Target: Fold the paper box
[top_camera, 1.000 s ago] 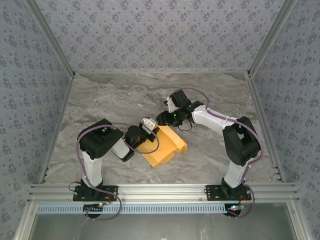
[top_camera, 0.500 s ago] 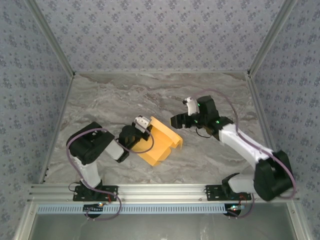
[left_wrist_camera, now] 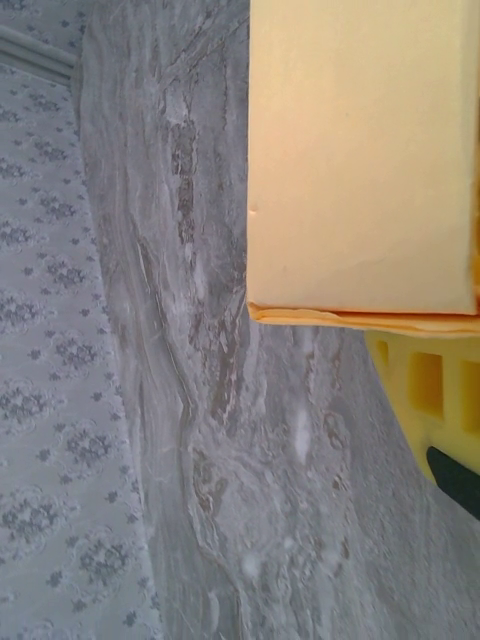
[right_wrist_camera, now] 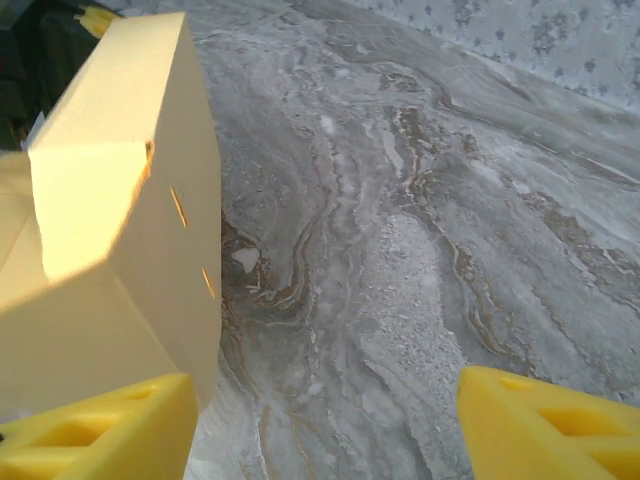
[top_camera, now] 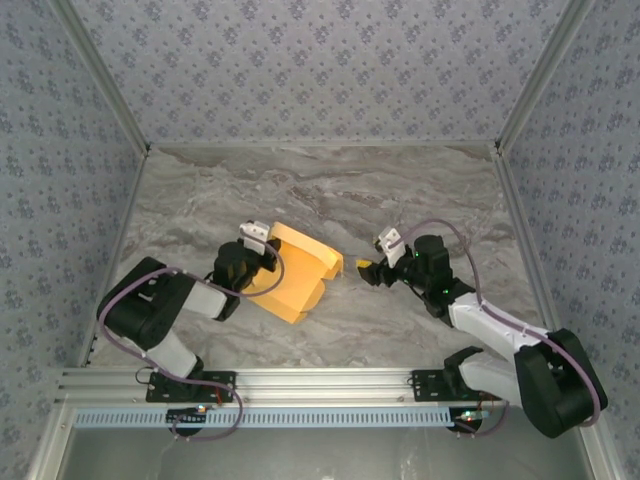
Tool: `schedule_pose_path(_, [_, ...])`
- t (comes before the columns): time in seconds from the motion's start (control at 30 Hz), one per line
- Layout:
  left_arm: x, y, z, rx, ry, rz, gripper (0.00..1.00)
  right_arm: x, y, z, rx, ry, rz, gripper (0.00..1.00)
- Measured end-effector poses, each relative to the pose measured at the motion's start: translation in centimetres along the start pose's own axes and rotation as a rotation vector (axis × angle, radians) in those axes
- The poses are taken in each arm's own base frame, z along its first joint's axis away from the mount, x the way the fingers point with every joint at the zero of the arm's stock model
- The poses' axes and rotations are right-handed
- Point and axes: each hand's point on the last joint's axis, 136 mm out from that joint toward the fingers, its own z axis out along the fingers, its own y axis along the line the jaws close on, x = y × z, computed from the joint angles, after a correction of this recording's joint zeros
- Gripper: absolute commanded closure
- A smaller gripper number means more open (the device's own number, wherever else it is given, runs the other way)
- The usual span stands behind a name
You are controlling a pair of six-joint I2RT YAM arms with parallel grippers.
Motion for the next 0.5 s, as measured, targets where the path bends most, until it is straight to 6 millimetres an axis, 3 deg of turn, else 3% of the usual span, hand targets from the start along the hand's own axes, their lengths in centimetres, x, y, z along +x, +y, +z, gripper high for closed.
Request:
schedule_pose_path(0.2, [-0.4,-0.1,-0.6,0.03,0.003,-0.02,1.0,0.3,3.0,2.1,-0.149,0.017,-0.096,0.34])
schedule_pose_path(0.4, [-0.5,0.0,-0.6,0.035,0.005,-0.046,1.0,-0.5,5.9,4.3,-0.227,-0.009,-0.176,0.51])
schedule_pose_path(0.5, [-0.4,0.2,-0.6,0.029,0.005,-0.057,1.0,-1.1,6.5,4.7,-0.236,-0.027,-0.188,0.52])
